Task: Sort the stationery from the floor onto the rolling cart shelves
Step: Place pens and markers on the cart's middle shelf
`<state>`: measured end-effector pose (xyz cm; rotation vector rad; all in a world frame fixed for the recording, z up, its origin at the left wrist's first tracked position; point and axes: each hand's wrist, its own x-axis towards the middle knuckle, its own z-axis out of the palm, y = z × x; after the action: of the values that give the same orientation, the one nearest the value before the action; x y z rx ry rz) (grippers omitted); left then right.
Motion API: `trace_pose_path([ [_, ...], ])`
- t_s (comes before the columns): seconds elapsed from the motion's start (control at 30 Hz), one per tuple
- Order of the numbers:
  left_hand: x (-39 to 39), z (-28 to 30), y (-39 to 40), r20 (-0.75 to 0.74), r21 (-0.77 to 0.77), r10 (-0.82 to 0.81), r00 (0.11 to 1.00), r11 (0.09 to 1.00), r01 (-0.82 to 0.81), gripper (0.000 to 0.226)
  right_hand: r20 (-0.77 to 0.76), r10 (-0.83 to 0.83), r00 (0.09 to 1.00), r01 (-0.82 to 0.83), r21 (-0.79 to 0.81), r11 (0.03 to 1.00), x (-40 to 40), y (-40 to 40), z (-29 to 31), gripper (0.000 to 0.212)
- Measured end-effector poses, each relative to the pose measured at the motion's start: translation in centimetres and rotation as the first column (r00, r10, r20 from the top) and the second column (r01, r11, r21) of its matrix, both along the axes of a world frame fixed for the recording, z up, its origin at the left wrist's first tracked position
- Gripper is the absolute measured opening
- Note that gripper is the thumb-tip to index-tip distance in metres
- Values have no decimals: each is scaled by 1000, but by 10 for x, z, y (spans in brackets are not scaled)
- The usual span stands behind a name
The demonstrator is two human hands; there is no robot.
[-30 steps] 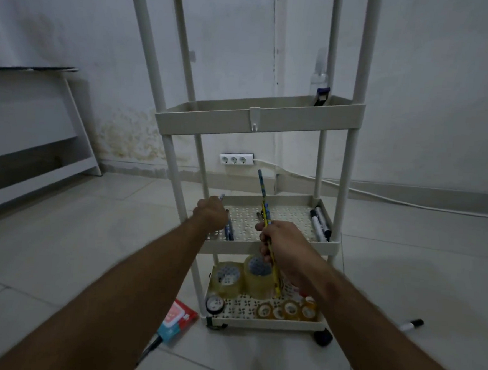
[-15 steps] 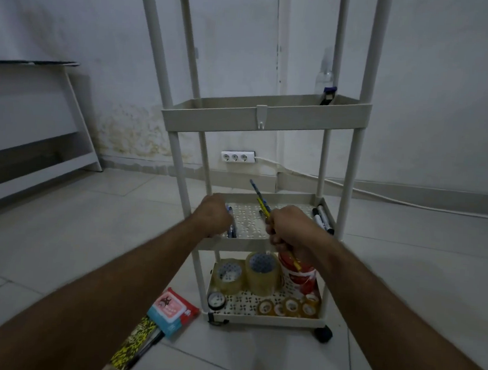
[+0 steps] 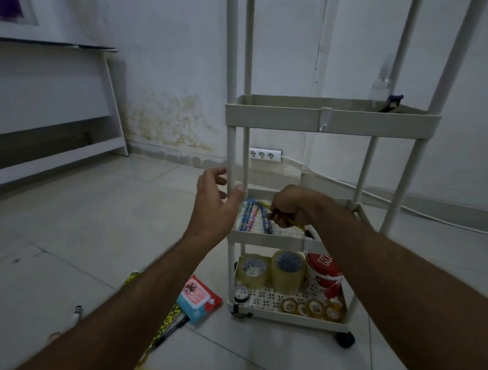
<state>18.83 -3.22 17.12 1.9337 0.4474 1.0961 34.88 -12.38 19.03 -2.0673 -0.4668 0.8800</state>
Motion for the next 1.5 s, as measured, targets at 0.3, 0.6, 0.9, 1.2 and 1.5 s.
trace_pose_path([
  [0.3,9,-6,2,-51,-173,-104,993,980,94,15,182,-8,983,43,-186,982,-1,45,-5,25],
  [0.6,7,-14,6,-81,-155,-130,988,981,116,13,386,-162,908,203,-67,977,14,66,-28,17],
  [0.9,5,-16,10,-100,-126,-157,982,981,145,16,523,-188,831,222,-3,975,3,63,-33,31],
  [1.2,2,-18,11,-84,-93,-157,984,984,149,15,653,26,757,104,-160,982,-12,40,-40,28],
  [1.5,-21,-53,6,-164,85,-50,985,994,64,59,806,-158,570,-35,217,976,-67,-19,-49,14],
])
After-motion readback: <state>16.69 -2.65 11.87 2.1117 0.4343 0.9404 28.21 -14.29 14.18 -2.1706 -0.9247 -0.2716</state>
